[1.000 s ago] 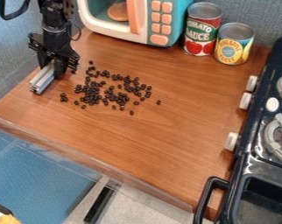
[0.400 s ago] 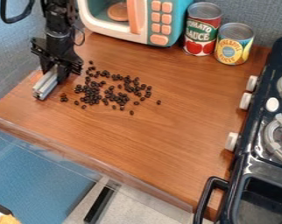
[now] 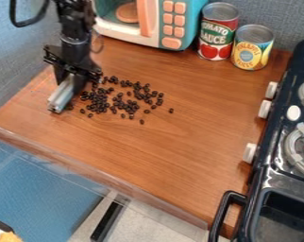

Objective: Sweep into pile

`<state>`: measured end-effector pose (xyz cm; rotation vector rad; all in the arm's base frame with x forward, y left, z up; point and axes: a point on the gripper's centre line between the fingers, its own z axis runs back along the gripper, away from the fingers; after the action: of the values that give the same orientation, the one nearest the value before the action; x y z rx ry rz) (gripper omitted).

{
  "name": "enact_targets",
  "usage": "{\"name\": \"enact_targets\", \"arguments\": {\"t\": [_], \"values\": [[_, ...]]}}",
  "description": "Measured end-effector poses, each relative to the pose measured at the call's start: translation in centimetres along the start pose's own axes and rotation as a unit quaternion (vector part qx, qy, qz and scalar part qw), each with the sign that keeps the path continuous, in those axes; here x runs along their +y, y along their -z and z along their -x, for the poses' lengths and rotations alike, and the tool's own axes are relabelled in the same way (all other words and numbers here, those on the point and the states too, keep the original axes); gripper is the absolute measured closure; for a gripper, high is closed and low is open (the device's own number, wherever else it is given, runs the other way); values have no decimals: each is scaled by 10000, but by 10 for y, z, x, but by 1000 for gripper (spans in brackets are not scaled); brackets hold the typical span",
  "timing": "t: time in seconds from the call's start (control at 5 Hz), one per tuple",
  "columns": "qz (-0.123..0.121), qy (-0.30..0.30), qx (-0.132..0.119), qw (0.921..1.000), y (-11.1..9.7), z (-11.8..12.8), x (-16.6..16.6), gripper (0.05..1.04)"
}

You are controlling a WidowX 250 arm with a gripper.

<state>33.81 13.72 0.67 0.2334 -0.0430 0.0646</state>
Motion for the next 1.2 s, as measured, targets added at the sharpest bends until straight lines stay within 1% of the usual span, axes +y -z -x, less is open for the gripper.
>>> {"name": "enact_targets", "arguments": {"t": [0.2, 0.4, 0.6, 1.0, 1.2], "values": [[16, 34, -146, 9999, -3, -3, -18, 696], [33, 50, -183, 9998, -4, -5, -32, 697], [110, 75, -195, 9997, -9, -8, -51, 697], [395, -75, -28, 9992, -12, -3, -71, 698], [560, -114, 81, 9983, -16, -1, -87, 698]]}}
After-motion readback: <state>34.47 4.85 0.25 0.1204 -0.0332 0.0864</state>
